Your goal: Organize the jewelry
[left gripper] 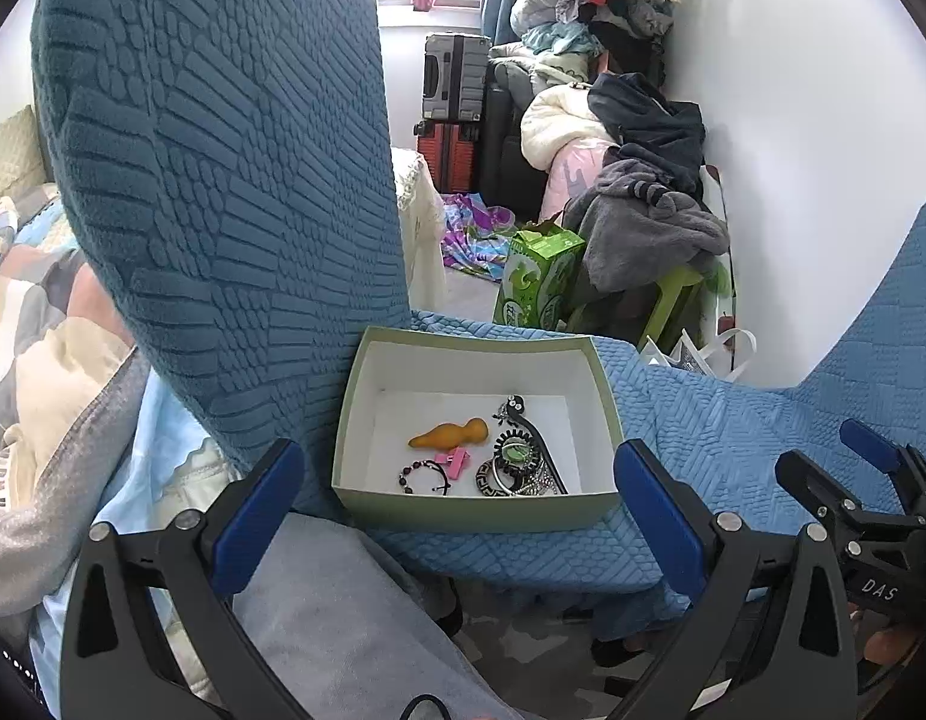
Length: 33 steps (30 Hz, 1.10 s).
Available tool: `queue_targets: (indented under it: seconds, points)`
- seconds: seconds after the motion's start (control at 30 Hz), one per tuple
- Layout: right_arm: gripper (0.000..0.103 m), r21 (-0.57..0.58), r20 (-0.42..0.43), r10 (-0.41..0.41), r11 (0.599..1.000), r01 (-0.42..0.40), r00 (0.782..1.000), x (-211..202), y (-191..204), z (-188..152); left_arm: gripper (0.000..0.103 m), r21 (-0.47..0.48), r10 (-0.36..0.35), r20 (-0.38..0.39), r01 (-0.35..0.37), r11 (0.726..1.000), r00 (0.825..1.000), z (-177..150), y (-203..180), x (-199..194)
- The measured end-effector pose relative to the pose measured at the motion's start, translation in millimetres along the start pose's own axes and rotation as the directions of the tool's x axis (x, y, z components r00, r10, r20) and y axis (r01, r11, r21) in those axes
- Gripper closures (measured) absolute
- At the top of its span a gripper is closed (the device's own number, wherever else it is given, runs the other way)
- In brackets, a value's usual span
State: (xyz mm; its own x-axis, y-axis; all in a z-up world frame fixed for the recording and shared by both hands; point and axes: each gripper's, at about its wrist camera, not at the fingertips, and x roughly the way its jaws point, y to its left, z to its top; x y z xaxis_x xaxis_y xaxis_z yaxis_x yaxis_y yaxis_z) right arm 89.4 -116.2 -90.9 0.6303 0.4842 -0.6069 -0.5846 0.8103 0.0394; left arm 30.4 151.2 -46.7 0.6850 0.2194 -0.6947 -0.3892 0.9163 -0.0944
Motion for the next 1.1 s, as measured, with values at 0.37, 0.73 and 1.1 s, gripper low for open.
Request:
queue_targets:
  seconds: [0.37,0.73,1.1]
  points:
    - [0.000,-0.007,-0.003,-0.014,1.000,0.014,1.000,1.2,-1.0,-1.4,0.001,0.008,0.001,-0.019,-0.001,1.000,1.000,-4.0,-1.5,2.4]
    - [0.000,-0.001,-0.005,-0.029,1.000,0.029,1.000,-0.6,-5.6,-4.6,0.001,0.005,0.003,-0.023,-0.003,1.000,1.000,-4.9,-0.4,2.1]
    - [0.000,-0.005,0.008,-0.034,0.999,0.034,0.999,-3.8,-3.8,-3.2,0.001,0.005,0.010,-0.038,-0.010,1.000,0.999,-7.7,-1.8,3.1]
